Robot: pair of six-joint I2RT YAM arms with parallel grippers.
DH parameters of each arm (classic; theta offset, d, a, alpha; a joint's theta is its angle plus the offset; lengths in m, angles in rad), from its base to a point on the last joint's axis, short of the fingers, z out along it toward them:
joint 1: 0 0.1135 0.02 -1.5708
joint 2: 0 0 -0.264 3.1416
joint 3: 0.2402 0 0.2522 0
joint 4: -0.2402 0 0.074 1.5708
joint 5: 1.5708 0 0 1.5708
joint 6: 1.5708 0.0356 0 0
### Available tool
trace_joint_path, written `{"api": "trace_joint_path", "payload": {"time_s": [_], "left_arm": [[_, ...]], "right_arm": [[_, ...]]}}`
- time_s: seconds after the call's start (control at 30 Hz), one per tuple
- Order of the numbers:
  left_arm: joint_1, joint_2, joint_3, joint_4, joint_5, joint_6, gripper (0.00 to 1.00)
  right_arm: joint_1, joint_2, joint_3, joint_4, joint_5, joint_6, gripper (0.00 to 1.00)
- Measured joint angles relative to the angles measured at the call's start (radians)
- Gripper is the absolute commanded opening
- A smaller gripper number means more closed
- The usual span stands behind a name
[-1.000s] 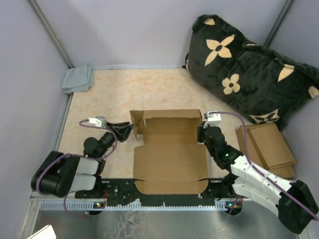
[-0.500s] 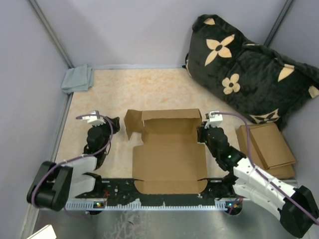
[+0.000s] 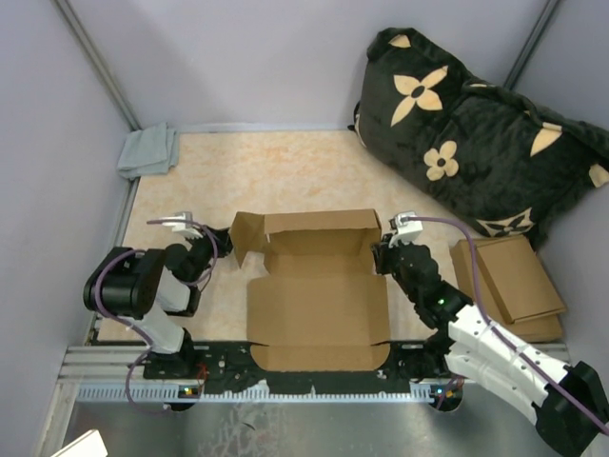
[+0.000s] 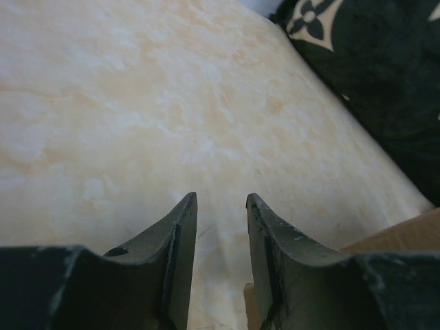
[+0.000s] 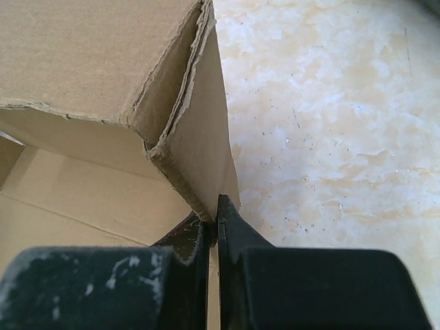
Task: Fold the paper box
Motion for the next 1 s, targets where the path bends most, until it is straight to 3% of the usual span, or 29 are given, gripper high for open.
{"api": "trace_joint_path", "payload": {"time_s": [0.13,0.5,1.0], "left_arm": [[0.019,0.027,0.018,0.028,0.178,-0.037,0.41],[0.022,0.039,0.105,0.044,0.498,-0.118,0.4],[0.016,-0.065,-0.05,0.045,0.545,-0.14,0.38]], "right_arm": [[-0.002,0.008,0.0,-0.004,-0.005,-0.008,0.0],[-0.006,0.072,0.008,-0.001,-0.018,-0.014,0.0],[-0.018,0.193,0.074,-0.017,-0.029,-0.016,0.0]]}}
